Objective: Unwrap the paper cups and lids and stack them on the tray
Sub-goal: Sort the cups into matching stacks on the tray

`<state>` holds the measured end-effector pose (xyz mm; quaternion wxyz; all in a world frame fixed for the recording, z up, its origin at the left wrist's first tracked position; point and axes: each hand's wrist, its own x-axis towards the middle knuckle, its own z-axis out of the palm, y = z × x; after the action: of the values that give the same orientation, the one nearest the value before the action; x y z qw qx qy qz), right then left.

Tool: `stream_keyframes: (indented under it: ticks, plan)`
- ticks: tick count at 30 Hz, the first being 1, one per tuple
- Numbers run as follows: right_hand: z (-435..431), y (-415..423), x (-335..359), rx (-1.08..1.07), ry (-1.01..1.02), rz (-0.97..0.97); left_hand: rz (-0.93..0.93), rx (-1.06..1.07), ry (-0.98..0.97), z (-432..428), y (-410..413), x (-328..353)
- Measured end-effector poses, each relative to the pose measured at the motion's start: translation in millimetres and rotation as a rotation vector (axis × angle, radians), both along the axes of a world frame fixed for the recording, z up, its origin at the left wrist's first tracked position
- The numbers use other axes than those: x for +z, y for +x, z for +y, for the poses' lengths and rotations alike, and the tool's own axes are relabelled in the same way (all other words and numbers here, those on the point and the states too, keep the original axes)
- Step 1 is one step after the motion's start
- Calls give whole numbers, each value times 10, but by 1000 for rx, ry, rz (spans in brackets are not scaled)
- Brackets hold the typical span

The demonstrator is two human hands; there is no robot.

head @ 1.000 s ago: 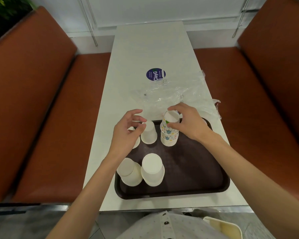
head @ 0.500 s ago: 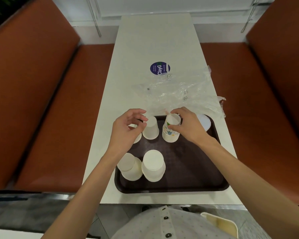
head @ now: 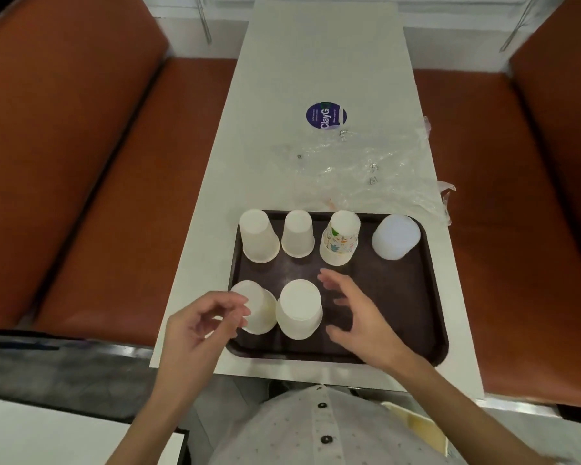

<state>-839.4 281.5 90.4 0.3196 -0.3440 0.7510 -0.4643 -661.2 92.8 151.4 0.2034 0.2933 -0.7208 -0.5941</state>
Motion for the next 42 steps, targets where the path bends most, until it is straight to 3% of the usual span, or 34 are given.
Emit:
stream_keyframes:
  ticks: [3, 10, 16, 21, 26, 32, 42]
  plan:
    - [-88, 140, -235, 3, 35, -106, -74, 8, 38, 120, 65, -263]
    - [-264, 193, -442, -30, 4, -64, -196, -9, 69, 366, 96, -623]
    - [-98, 109, -423, -102, -9, -76, -446, -306, -128, 602, 45, -962]
    - [174, -38, -353, -167, 2, -73, -327, -281, -236, 915, -281, -1112]
    - [396, -96, -383, -177, 24, -160, -208, -200, -68, 1118, -729, -1123]
    - [492, -381, -255, -172, 18, -253, -218, -250, 73, 1094, -1054, -1093]
    - [469, -784, -90, -466, -143, -530, -294, -369, -16, 967, -1244, -989]
